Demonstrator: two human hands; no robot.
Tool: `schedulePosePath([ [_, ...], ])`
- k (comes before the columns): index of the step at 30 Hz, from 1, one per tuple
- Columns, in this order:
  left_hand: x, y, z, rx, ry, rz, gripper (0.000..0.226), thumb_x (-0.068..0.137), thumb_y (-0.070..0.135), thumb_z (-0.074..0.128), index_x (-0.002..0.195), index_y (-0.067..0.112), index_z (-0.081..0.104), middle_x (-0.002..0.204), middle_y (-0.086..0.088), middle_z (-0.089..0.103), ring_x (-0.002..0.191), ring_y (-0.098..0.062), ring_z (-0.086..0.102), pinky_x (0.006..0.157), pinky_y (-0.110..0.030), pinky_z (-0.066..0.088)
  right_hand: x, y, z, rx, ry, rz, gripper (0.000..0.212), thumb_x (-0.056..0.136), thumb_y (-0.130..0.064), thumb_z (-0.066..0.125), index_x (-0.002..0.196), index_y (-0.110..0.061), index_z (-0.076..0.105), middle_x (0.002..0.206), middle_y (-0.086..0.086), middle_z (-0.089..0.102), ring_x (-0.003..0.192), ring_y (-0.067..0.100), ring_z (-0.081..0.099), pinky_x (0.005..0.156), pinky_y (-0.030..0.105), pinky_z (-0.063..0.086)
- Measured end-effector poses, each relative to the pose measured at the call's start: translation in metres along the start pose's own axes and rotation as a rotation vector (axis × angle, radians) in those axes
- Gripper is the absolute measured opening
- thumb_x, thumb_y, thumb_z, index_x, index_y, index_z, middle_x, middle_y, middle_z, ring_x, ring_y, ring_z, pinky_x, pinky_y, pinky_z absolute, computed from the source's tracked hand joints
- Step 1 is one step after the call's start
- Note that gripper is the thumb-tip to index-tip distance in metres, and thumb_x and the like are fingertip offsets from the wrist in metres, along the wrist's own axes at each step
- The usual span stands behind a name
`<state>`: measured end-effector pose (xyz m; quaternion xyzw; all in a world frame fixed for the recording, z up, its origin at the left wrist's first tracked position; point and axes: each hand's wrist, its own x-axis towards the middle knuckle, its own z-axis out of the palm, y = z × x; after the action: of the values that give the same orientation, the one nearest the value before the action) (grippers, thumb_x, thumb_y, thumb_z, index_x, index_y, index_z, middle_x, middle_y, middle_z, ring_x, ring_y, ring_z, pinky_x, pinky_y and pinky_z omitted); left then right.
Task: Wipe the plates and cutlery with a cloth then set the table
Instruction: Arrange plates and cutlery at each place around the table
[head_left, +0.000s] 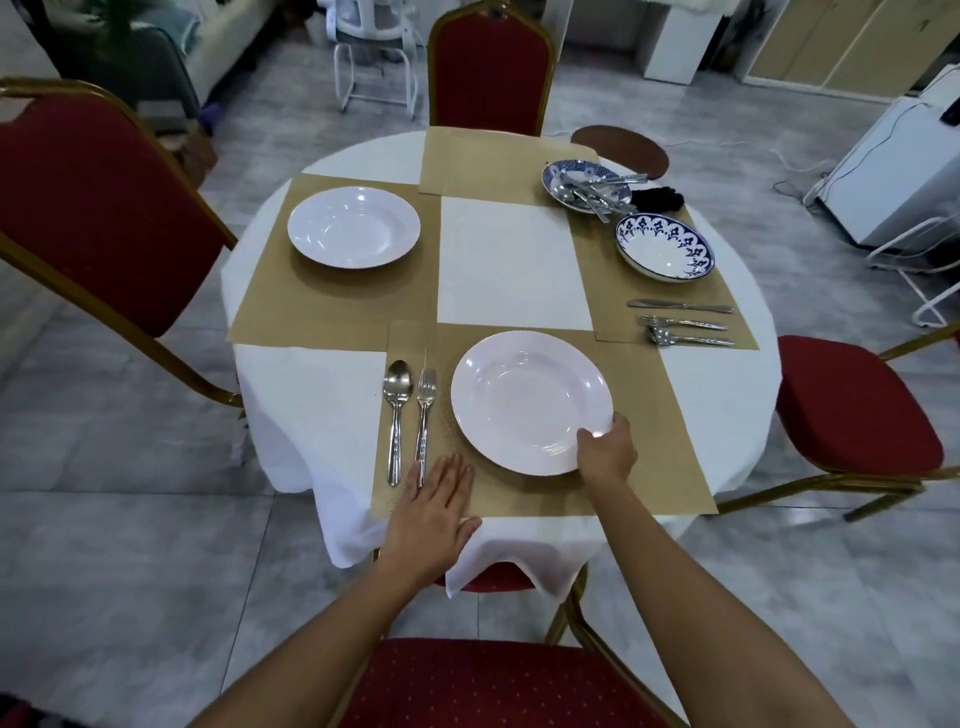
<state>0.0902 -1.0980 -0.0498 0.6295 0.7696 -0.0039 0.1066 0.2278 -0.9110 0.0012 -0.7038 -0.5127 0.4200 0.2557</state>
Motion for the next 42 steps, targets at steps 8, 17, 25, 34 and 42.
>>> schedulePosePath([
  [8,0.002,0.004,-0.004,0.025,-0.018,-0.011,0.064,0.096,0.046,0.022,0.129,0.005,0.058,0.133,-0.016,0.056,0.123,-0.029,0.054,0.111,-0.047,0.008,0.018,0.009,-0.019,0.123,0.091,0.025,0.045,0.091,-0.007,0.059,0.135,-0.013,0.05,0.13,0.011,0.057,0.118,0.032,0.054,0.099,0.044,0.048],
  [17,0.003,0.003,-0.001,0.052,-0.054,-0.018,0.064,0.097,0.046,0.02,0.131,0.005,0.056,0.135,-0.016,0.055,0.125,-0.029,0.052,0.112,-0.046,0.007,0.037,0.017,-0.036,0.083,0.079,-0.002,0.048,0.092,-0.009,0.06,0.137,-0.013,0.048,0.134,0.01,0.054,0.121,0.032,0.052,0.099,0.042,0.045],
  [25,0.002,-0.025,-0.018,-0.065,0.214,-0.264,0.061,0.097,0.041,0.017,0.149,0.008,0.026,0.154,-0.012,0.026,0.142,-0.028,0.027,0.116,-0.045,0.007,0.0,-0.014,-0.007,-0.466,0.229,-0.584,0.051,0.088,-0.013,0.06,0.136,-0.011,0.047,0.139,0.015,0.045,0.126,0.035,0.04,0.098,0.049,0.039],
  [34,-0.006,-0.061,-0.017,-0.081,-0.018,-0.307,0.085,0.073,0.05,-0.026,0.151,0.023,-0.008,0.16,0.002,-0.006,0.147,-0.02,-0.006,0.117,-0.045,-0.005,-0.103,0.01,0.094,-0.475,-0.375,-0.963,0.038,0.091,-0.007,0.054,0.128,-0.016,0.061,0.121,0.011,0.061,0.106,0.03,0.056,0.085,0.037,0.049],
  [42,-0.007,-0.063,-0.014,-0.143,0.011,-0.281,0.082,0.077,0.048,-0.021,0.152,0.019,-0.003,0.16,0.001,0.0,0.147,-0.023,-0.004,0.117,-0.045,-0.003,-0.097,0.023,0.106,-0.635,-0.287,-1.071,0.034,0.07,-0.015,0.083,0.103,-0.019,0.074,0.102,-0.001,0.073,0.08,0.026,0.066,0.058,0.031,0.054],
])
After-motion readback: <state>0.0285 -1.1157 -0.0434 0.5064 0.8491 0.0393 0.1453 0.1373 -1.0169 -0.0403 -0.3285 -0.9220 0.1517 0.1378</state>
